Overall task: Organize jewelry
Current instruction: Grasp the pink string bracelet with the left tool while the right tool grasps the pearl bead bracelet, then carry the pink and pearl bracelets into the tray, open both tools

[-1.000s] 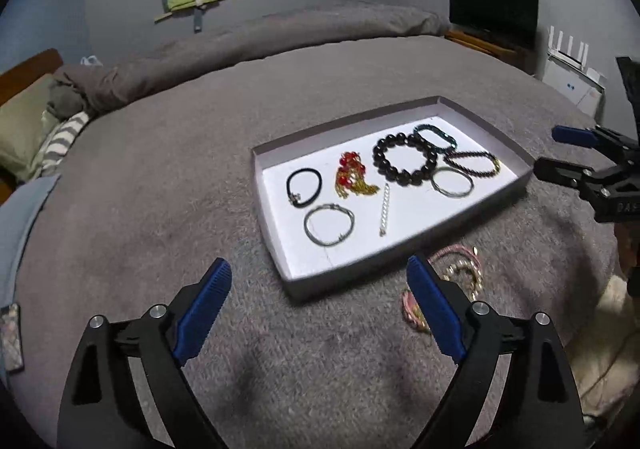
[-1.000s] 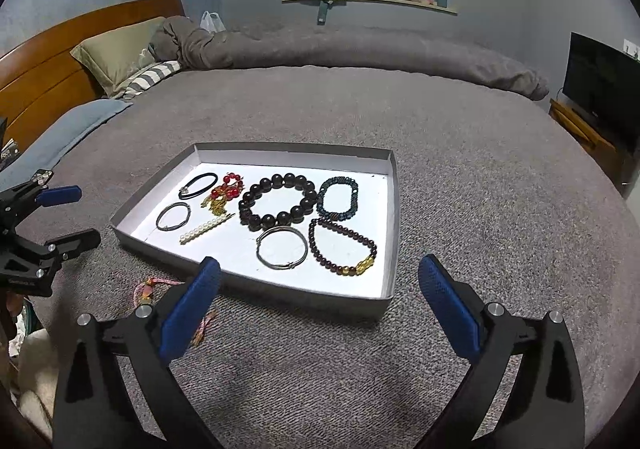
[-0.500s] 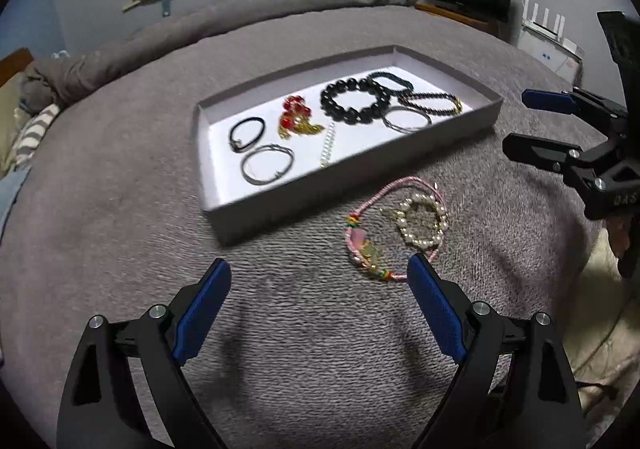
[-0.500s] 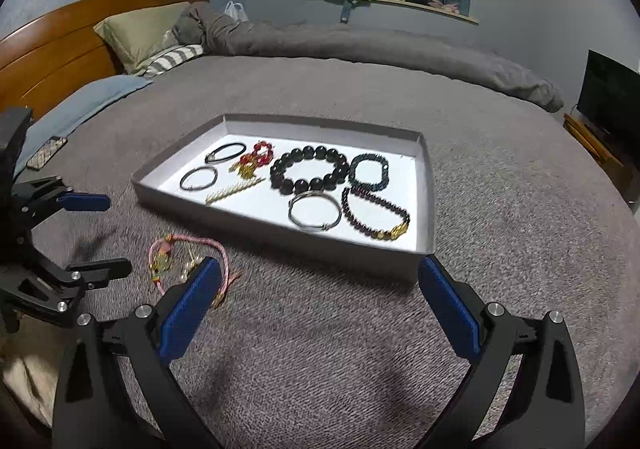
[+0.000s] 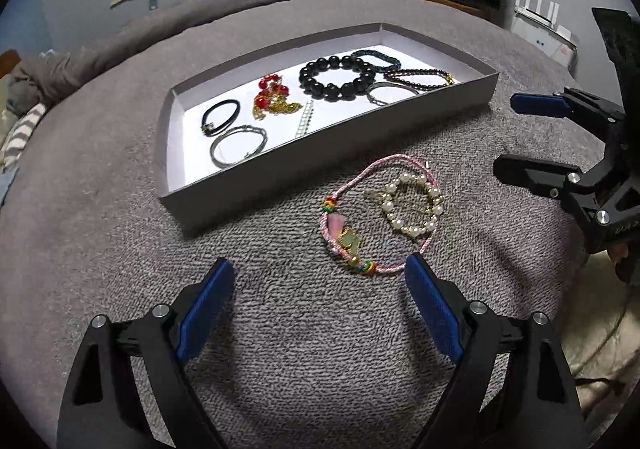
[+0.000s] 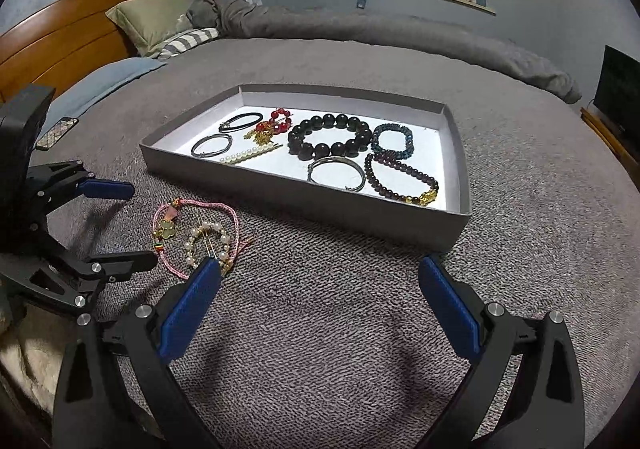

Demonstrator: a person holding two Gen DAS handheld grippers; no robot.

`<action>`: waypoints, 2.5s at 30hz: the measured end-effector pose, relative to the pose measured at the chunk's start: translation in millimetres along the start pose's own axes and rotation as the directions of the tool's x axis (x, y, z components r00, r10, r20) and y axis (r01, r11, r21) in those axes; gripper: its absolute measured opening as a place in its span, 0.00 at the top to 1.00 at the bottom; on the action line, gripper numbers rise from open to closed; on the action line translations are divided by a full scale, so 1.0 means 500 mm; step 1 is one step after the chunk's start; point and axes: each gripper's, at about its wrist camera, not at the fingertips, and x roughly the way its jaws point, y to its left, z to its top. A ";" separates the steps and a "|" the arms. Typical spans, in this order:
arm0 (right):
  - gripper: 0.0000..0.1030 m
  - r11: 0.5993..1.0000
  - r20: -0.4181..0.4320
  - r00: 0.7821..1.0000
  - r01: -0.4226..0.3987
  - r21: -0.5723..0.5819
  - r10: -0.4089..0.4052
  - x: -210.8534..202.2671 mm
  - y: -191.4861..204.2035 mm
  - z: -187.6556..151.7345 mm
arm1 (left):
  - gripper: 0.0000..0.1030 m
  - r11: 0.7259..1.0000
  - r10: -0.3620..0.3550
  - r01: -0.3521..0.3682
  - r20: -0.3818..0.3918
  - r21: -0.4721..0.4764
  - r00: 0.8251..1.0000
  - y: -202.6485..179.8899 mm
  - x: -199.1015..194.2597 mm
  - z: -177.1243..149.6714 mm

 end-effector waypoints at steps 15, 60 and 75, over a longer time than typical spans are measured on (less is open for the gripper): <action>0.15 0.994 -0.006 0.996 -0.088 -0.067 0.088 0.009 0.045 0.002 | 0.66 0.999 -0.047 0.047 -0.003 0.014 0.999 -0.006 0.005 0.011; 0.60 0.972 -0.060 0.987 -0.157 -0.177 0.149 0.038 0.132 0.018 | 0.91 0.991 -0.134 0.134 0.003 -0.017 0.991 0.020 0.014 0.004; 0.60 0.991 0.066 0.992 -0.100 -0.087 0.106 -0.046 0.047 0.069 | 0.95 0.995 -0.077 0.068 0.141 0.071 0.987 0.016 -0.103 0.051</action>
